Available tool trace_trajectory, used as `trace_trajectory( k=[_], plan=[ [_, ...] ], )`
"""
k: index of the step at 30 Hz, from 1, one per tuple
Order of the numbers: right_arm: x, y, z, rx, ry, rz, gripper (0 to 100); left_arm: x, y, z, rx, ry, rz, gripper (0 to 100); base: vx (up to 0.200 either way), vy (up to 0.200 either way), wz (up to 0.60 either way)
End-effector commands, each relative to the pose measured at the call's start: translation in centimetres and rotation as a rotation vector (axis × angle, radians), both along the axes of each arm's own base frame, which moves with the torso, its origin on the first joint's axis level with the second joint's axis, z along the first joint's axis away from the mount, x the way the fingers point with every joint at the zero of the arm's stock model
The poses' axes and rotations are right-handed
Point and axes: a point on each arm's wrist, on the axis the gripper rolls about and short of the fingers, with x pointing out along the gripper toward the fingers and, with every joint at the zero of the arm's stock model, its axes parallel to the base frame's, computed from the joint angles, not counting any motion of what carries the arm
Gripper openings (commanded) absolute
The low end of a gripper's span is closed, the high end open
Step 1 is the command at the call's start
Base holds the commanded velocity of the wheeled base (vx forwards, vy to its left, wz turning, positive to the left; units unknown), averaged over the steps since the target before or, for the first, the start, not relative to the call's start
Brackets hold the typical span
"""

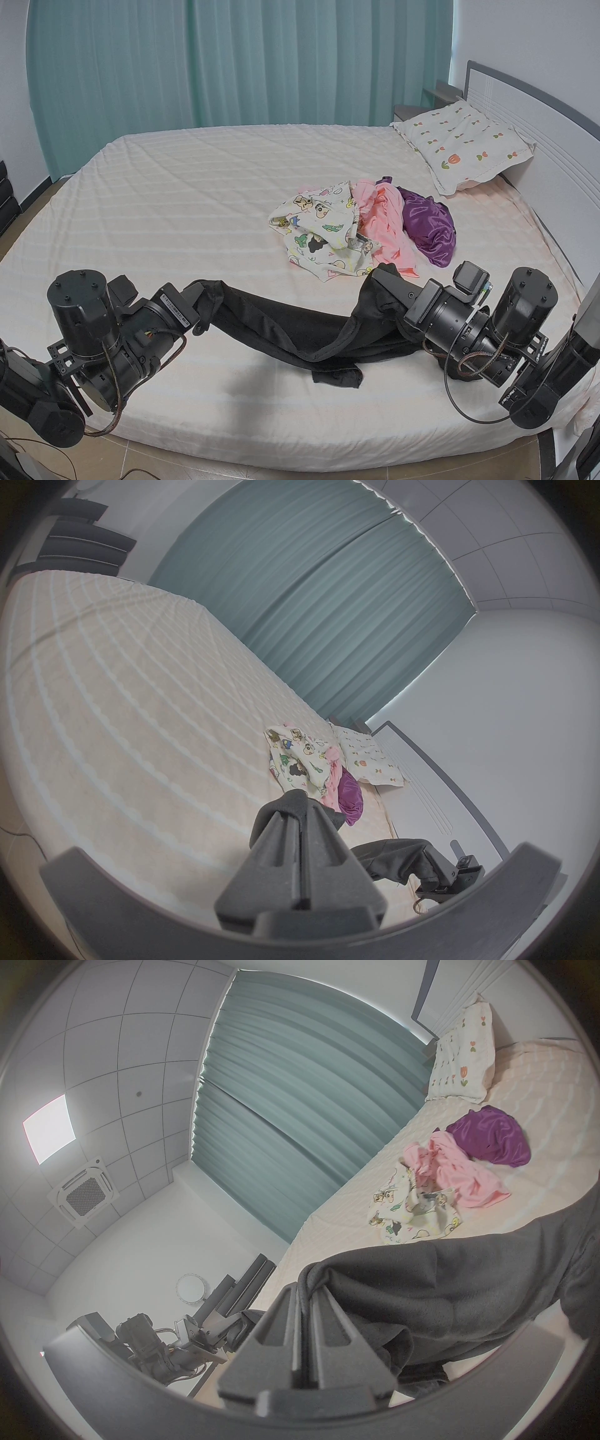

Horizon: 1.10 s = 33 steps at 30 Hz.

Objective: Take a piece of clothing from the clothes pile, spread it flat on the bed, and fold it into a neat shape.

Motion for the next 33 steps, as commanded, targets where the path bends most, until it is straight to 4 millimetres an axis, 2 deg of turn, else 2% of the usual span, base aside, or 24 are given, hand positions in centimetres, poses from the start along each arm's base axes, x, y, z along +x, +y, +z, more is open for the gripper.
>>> trace_trajectory(
  k=[1, 25, 33],
  plan=[
    [-0.2, 0.1, 0.1, 0.006, -0.008, 0.007, 0, -0.1, 0.1, 0.4, -0.008, -0.014, 0.0, 0, 0.0, 0.2, 0.0],
    [-0.6, 0.5, 0.2, 0.01, -0.01, 0.024, 0, -0.9, 0.5, 1.2, 0.002, -0.009, -0.005, 0, 0.0, 0.2, 0.0],
    [-0.9, 0.3, 1.0, 0.028, -0.033, 0.026, 0, -1.2, 0.6, 1.7, -0.009, -0.027, -0.008, 0, 0.0, 0.2, 0.0]
  ],
)
